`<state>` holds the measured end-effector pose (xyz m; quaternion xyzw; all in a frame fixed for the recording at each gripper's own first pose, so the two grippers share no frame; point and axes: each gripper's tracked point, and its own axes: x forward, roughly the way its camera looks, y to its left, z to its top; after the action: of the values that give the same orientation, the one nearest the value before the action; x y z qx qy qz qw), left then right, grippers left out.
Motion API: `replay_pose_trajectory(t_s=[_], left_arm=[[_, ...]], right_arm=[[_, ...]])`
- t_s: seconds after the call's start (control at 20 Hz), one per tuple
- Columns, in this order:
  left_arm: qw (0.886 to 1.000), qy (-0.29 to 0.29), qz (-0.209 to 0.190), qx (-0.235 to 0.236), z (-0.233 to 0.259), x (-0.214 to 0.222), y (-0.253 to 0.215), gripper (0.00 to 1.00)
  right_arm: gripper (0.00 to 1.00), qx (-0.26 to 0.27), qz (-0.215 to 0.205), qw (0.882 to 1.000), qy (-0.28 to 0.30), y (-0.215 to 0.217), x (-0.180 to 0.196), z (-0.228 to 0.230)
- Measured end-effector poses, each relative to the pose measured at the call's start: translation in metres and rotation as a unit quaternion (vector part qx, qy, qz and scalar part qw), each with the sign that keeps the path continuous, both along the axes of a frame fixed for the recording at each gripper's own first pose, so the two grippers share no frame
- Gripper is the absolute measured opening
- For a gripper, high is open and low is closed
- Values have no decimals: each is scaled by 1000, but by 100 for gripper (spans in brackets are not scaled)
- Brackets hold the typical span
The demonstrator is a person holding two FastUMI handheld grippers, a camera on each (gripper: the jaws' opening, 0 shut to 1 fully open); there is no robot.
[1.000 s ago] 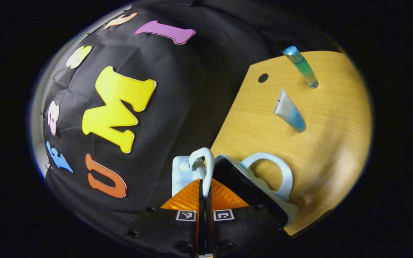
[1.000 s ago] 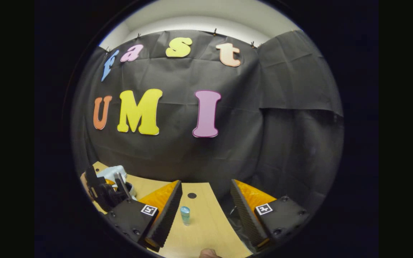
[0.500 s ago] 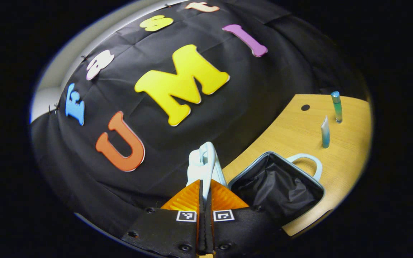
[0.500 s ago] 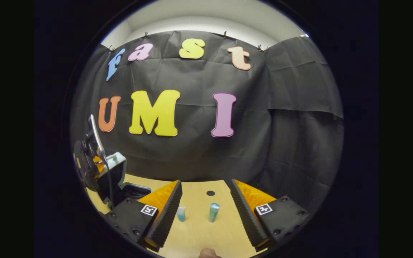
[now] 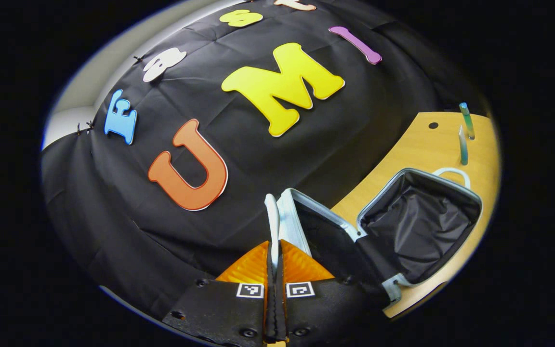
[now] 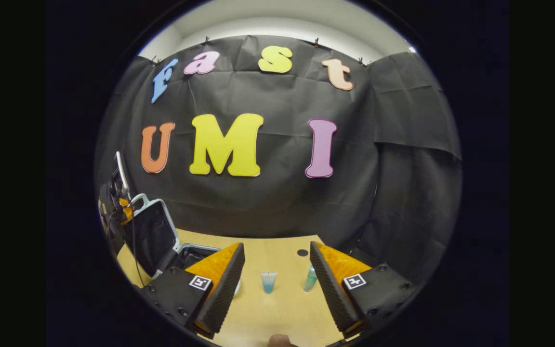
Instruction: First open the suitcase, pack the skin care products into it, and then close the suitcase.
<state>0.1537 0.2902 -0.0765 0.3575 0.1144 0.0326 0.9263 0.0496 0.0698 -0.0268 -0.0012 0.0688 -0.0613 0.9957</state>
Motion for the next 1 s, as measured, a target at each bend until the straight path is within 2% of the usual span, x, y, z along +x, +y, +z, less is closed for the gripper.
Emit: replay_pose_trajectory(t_s=[0.2,0.35,0.45,0.65,0.8,1.0], left_arm=[[1000,13,27,-1,-23,2,46,3],[997,52,60,-18,-64,5,92,3],[992,84,79,-49,-100,3,120,3],[980,131,85,-124,-162,-2,147,3],[964,157,91,-193,-200,-3,152,4],[949,176,105,-238,-231,-7,156,16]], right_arm=[[80,-6,-15,1000,12,-7,-2,-5],[80,-17,-23,999,14,-10,-4,-4],[80,-22,-26,999,18,-10,-5,-5],[81,-34,-26,999,29,-2,-10,-9],[81,-37,-23,998,38,4,-12,-14],[81,-45,-14,998,43,16,-14,-15]])
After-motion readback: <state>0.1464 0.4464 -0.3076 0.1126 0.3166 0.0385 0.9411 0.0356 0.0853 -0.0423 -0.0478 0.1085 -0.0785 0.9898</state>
